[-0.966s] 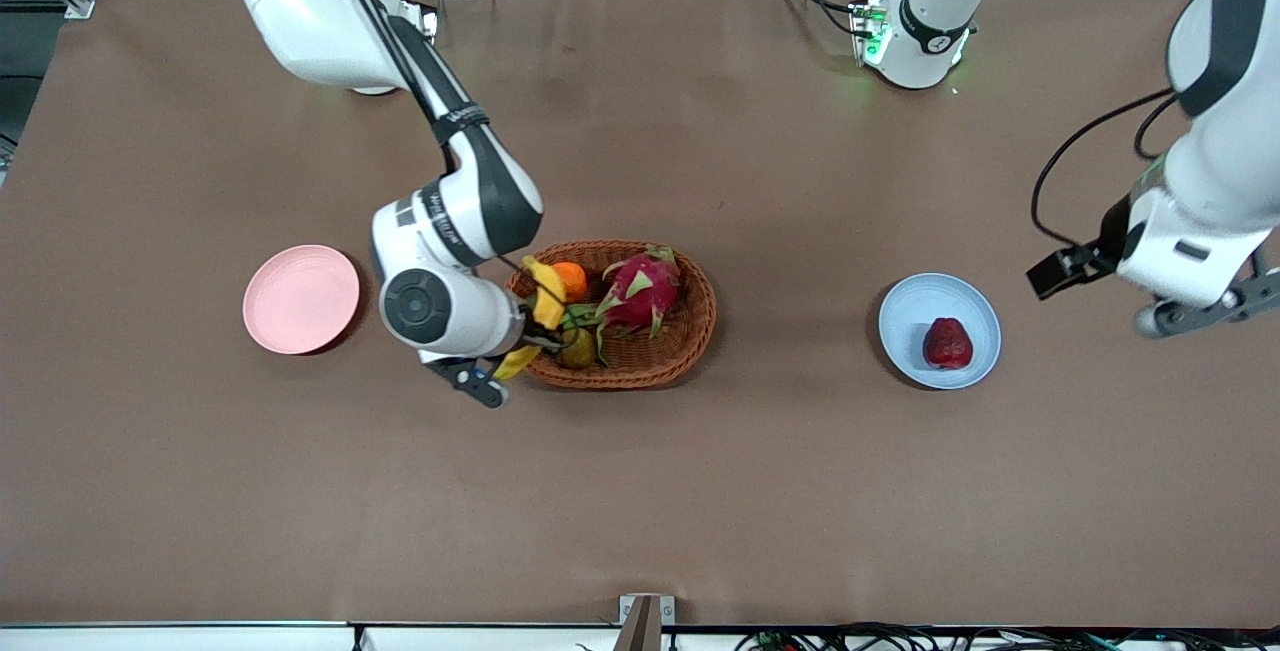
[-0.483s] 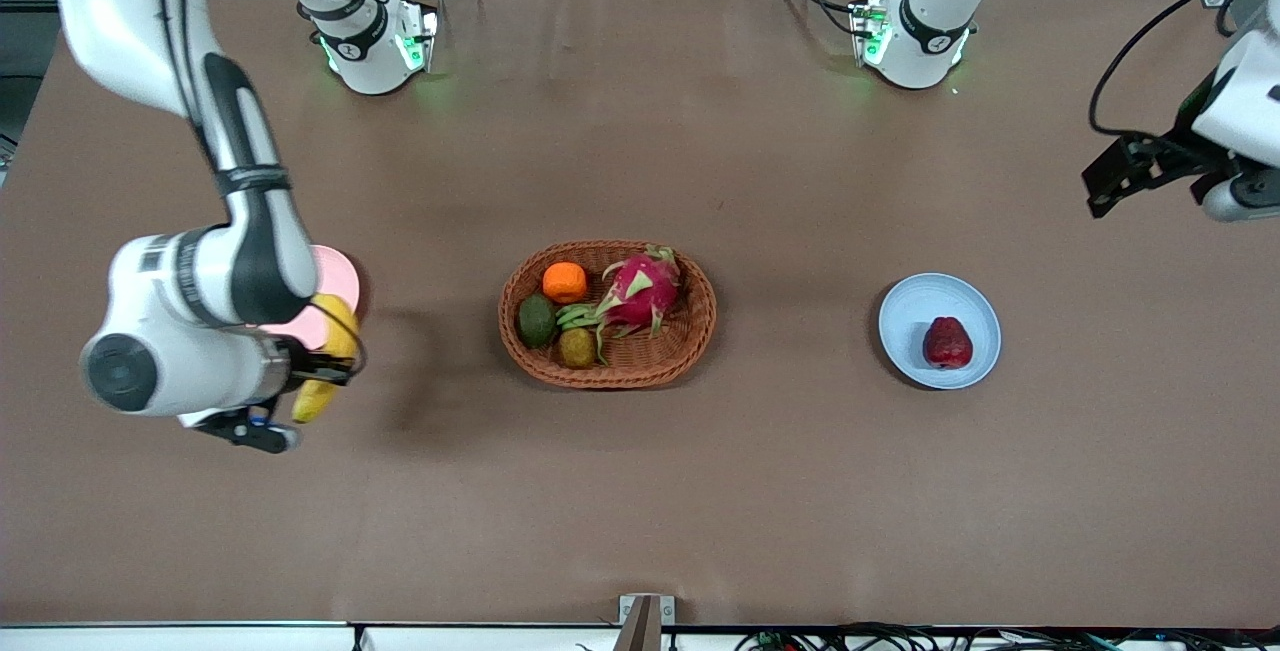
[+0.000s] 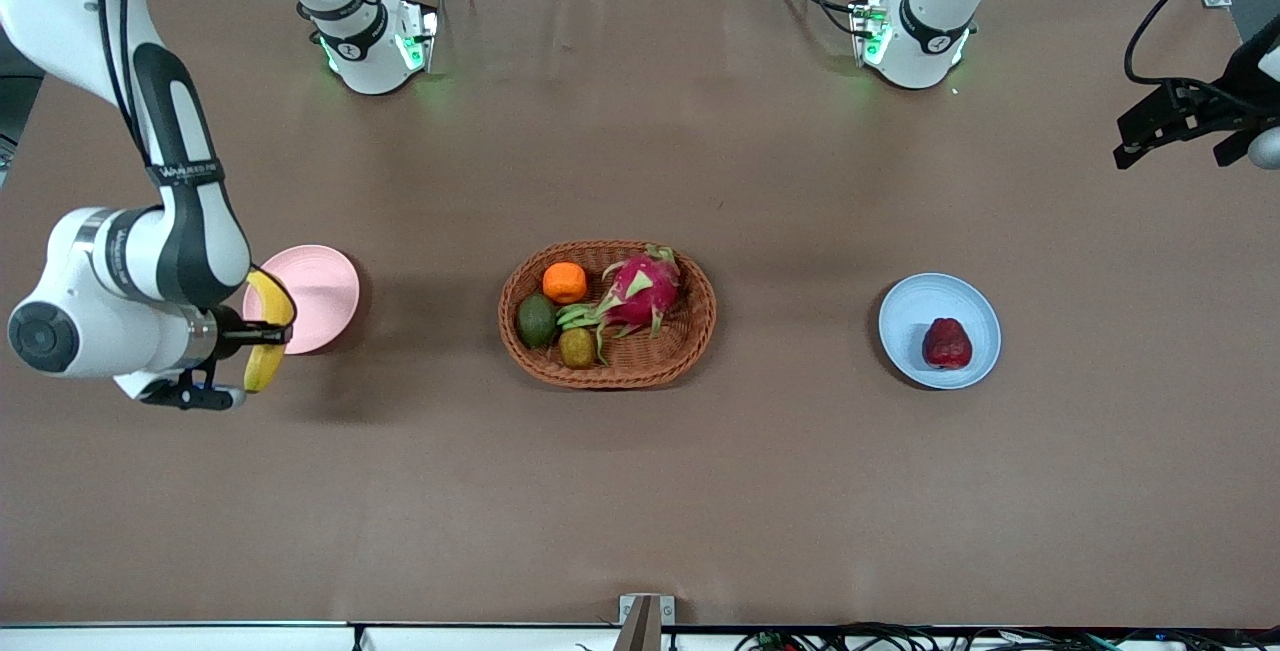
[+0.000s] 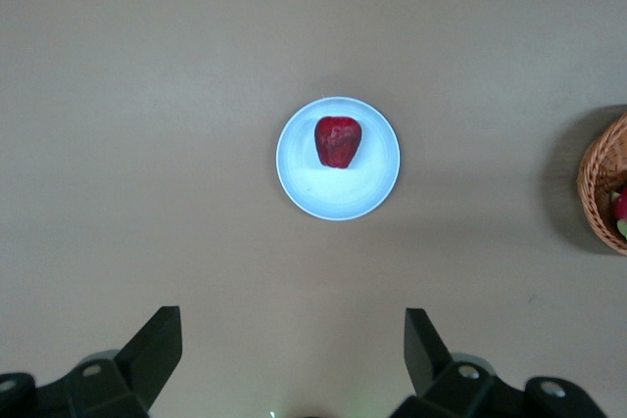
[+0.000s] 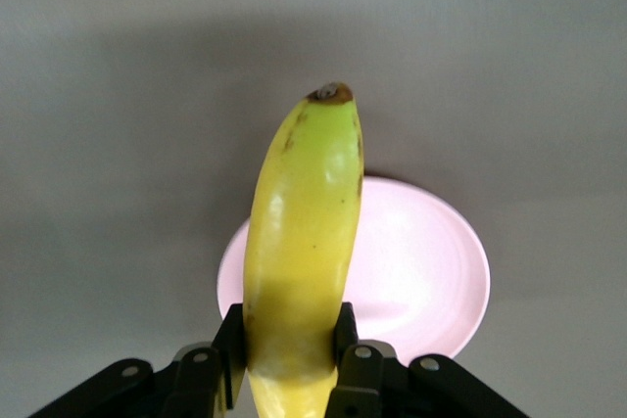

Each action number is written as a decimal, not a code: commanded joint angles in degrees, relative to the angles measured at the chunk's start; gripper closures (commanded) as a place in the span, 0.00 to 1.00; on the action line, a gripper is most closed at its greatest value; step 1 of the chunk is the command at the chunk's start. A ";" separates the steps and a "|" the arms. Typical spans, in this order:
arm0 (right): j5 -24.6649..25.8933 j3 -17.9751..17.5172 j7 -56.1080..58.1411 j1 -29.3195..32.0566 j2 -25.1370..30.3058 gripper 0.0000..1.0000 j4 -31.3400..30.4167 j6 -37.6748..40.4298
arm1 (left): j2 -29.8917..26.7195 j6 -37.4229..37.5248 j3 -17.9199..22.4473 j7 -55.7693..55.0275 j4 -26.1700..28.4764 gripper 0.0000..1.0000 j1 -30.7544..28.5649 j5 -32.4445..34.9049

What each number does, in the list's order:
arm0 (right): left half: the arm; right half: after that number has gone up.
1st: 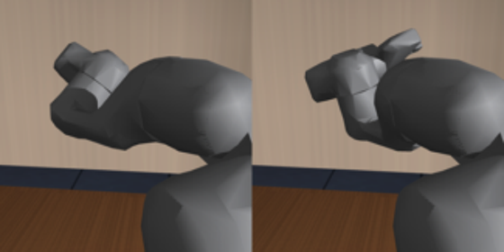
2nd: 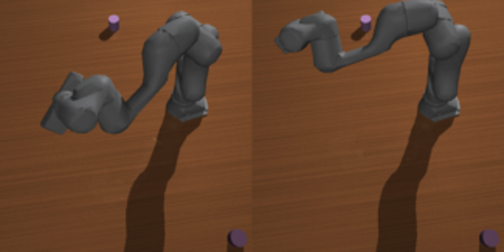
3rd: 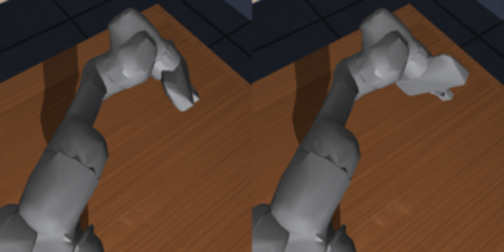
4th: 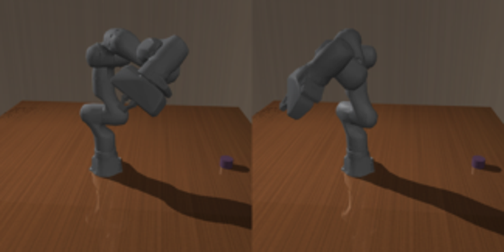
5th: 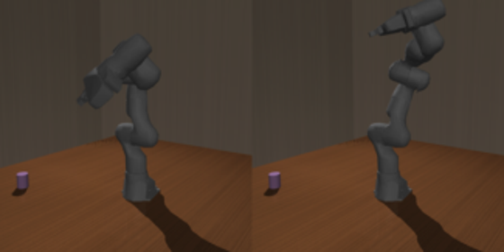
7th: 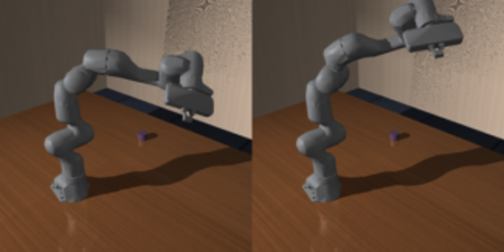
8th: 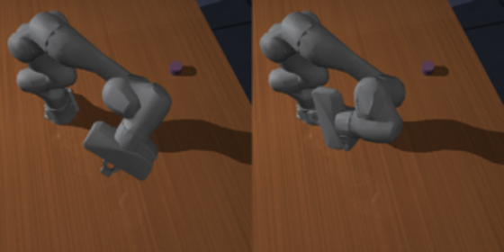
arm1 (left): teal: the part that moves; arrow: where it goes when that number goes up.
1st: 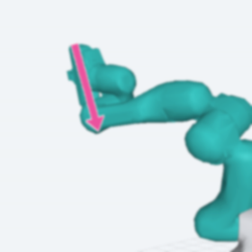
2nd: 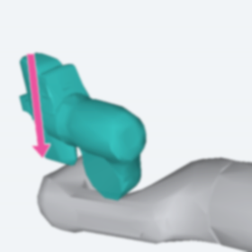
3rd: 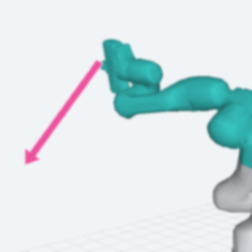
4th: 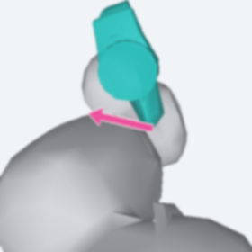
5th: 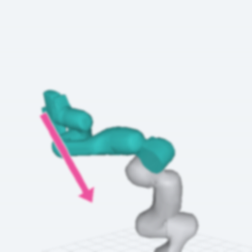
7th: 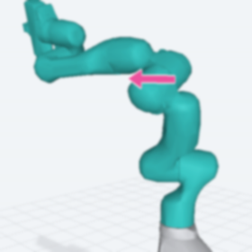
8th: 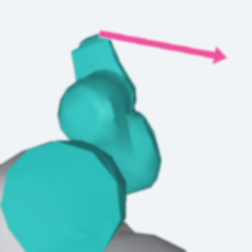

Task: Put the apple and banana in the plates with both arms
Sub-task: 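Carry the yellow banana with the right gripper over the pink plate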

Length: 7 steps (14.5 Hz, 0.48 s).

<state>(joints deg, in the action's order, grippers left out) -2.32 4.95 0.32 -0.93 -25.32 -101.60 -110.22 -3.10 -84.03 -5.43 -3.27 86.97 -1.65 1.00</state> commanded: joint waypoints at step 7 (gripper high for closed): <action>4.69 -1.25 0.38 1.90 11.97 0.70 -26.89 -22.14 | -2.09 1.33 -0.63 -1.92 2.15 0.00 2.00 0.49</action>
<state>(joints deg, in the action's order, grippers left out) 1.22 4.84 0.45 -0.58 -15.71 -125.01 -130.46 -4.28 -83.00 -5.93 -4.84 88.20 0.15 0.97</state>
